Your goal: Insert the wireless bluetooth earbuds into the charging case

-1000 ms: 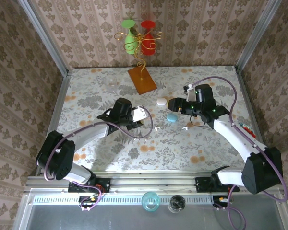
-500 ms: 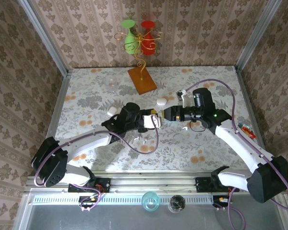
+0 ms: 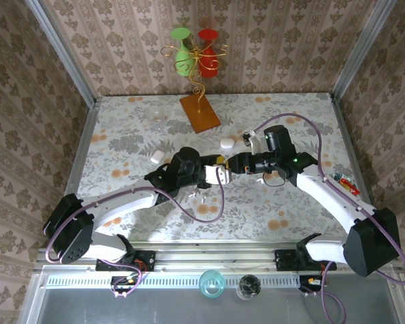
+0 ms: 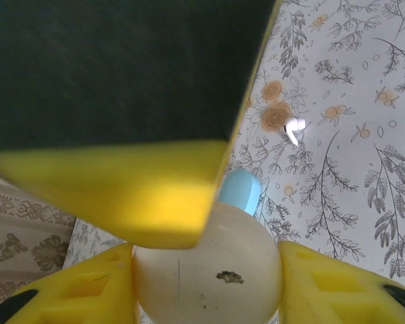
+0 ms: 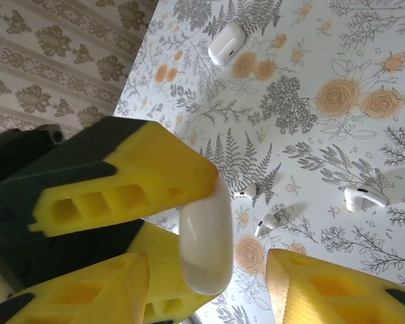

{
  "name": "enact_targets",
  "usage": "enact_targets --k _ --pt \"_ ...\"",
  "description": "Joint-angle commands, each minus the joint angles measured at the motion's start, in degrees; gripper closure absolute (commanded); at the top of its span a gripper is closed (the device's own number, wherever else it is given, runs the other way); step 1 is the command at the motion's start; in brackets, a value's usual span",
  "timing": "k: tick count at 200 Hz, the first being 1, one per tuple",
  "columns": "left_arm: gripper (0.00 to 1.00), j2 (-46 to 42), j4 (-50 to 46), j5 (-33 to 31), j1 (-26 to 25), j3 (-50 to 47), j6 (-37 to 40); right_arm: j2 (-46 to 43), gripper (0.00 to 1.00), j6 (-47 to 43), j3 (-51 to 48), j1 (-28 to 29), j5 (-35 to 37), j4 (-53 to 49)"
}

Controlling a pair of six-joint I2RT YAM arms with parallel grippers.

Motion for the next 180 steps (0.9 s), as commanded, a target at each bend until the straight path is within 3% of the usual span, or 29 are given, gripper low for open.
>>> enact_targets --k 1,30,82,109,129,164,180 --pt "0.55 -1.23 2.20 0.83 -0.56 0.37 -0.23 1.47 0.51 -1.24 -0.63 0.37 -2.51 0.18" --pt "0.55 -1.14 2.63 1.29 -0.68 0.60 -0.94 2.32 0.54 -1.25 -0.66 0.37 -2.10 0.09" --pt "0.55 -1.62 3.44 1.97 -0.82 0.11 -1.78 1.99 0.75 -1.55 -1.24 0.29 -1.49 1.30" --pt "0.53 -2.09 4.72 2.06 -0.82 -0.45 -3.76 0.88 0.77 -1.55 -2.26 0.01 -1.60 3.46" --pt "0.34 -2.96 5.08 3.73 -0.27 -0.71 -7.07 -1.40 0.80 -3.11 -3.63 -0.76 0.21 4.94" --pt "0.13 -6.58 12.58 8.13 2.23 -4.01 -17.27 -6.47 0.81 -5.45 -7.07 -3.36 1.93 9.77" --pt "0.06 -8.43 14.92 13.05 4.34 -5.26 -24.13 -9.23 0.81 -6.80 -8.36 -4.54 1.79 11.95"
